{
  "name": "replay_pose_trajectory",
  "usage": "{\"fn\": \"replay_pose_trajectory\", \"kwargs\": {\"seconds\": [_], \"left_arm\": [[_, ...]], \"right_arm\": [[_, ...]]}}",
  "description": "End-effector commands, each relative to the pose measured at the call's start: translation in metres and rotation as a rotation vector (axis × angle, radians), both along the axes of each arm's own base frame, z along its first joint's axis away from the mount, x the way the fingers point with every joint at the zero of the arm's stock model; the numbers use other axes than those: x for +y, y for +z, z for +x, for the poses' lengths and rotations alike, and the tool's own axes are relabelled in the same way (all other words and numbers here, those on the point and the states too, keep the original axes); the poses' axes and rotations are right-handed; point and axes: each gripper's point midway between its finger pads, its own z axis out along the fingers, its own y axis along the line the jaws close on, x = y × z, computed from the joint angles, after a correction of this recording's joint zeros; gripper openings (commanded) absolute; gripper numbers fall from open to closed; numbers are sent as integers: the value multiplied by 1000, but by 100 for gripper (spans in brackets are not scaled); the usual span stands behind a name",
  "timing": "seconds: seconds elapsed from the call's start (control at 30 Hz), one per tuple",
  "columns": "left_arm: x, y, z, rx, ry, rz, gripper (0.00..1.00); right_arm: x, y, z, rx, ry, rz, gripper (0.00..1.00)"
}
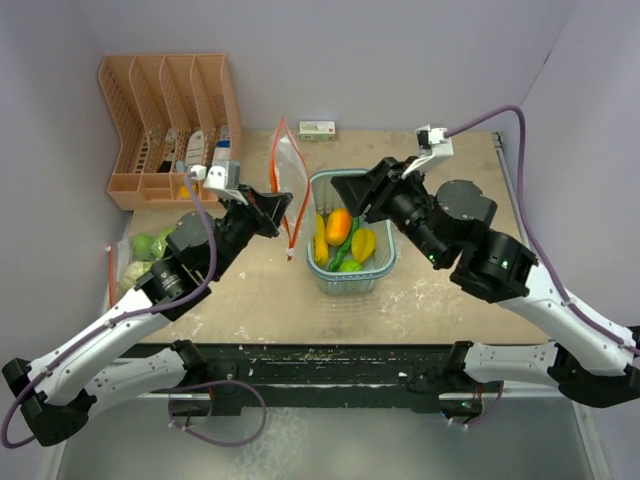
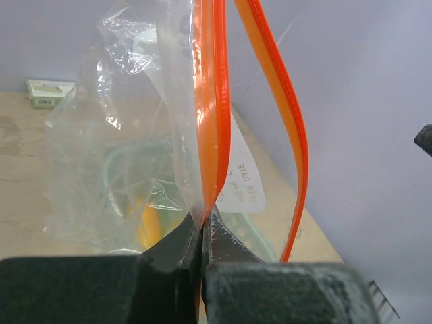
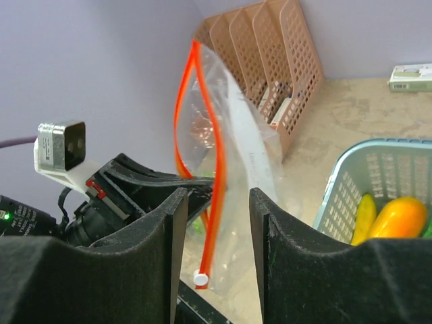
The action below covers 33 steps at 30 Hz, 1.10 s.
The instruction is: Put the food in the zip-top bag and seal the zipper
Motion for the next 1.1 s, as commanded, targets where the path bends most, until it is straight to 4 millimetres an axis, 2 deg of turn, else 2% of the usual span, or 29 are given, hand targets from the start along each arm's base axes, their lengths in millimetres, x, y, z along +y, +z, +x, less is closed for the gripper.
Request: {"fn": "replay_pose_trajectory", "kwargs": {"seconds": [0.0, 0.1, 0.27, 0.33, 0.5, 0.6, 0.63, 0.73, 0.87, 0.93, 1.0, 1.07], "left_arm": [[25, 17, 0, -42, 94, -14, 0], [26, 22, -1, -48, 90, -12, 0], [22, 22, -3, -42, 64, 3, 0], [21, 20, -3, -38, 61, 5, 0], [21, 23, -6, -46, 46, 3, 0], [19, 22, -8, -40, 30, 14, 0], [19, 21, -10, -38, 23, 16, 0], [22, 20, -13, -34, 20, 35, 0], [45, 18, -18, -39, 80, 104, 0], [73, 9, -16, 2, 190, 183, 0], [109, 1, -16, 47, 344, 250, 0], [141, 0, -20, 78, 471, 278, 0]], "right_arm": [[3, -7, 3, 12, -5, -66, 45], [22, -22, 10, 37, 18, -128, 46], [48, -17, 13, 15, 84, -120, 47], [54, -18, 17, 14, 83, -124, 48], [66, -33, 28, 39, 62, -172, 48], [66, -42, 36, 49, 22, -189, 40], [64, -46, 39, 52, 4, -202, 33], [55, -60, 48, 71, -69, -263, 2], [22, -86, 60, 97, -238, -377, 0], [-4, -97, 63, 116, -349, -431, 0], [-33, -105, 63, 135, -478, -447, 0], [-50, -107, 61, 139, -554, -433, 0]]}}
